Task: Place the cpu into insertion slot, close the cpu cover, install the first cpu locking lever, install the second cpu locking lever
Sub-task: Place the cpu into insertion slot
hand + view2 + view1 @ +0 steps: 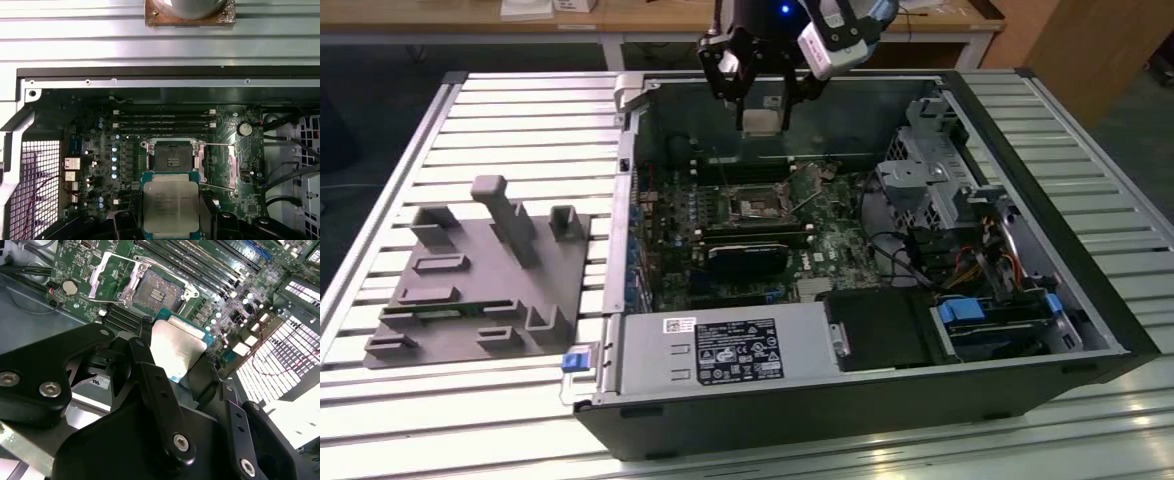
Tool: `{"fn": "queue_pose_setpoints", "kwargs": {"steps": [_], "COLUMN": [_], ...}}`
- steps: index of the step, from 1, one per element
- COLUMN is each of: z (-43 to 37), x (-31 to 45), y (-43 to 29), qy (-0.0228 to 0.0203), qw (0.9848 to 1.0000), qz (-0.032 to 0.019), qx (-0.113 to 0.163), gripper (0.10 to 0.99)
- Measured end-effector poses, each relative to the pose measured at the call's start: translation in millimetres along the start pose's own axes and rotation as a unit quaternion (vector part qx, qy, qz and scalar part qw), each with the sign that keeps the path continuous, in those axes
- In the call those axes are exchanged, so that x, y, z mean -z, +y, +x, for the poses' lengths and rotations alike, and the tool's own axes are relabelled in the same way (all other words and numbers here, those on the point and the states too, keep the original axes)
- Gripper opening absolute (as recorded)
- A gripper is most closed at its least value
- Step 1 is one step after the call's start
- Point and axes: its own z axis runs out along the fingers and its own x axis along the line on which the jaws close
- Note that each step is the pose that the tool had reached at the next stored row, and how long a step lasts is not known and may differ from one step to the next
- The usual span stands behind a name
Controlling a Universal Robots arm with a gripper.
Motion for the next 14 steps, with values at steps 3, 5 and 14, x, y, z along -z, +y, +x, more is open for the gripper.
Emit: {"fn": "queue_pose_setpoints", "kwargs": {"steps": [3, 5, 14], "z": [-0.1, -0.2, -0.4], "x": [-5.1, -8.0, -19.5], "y": [-0.4, -0.7, -1.7], "qy": [0.0, 0.0, 0.0], "qw": [1.0, 1.0, 1.0], "qz": [-0.0001, 0.0, 0.0], "qx": [0.0, 0.0, 0.0], "gripper": [0.537, 0.537, 0.537]}}
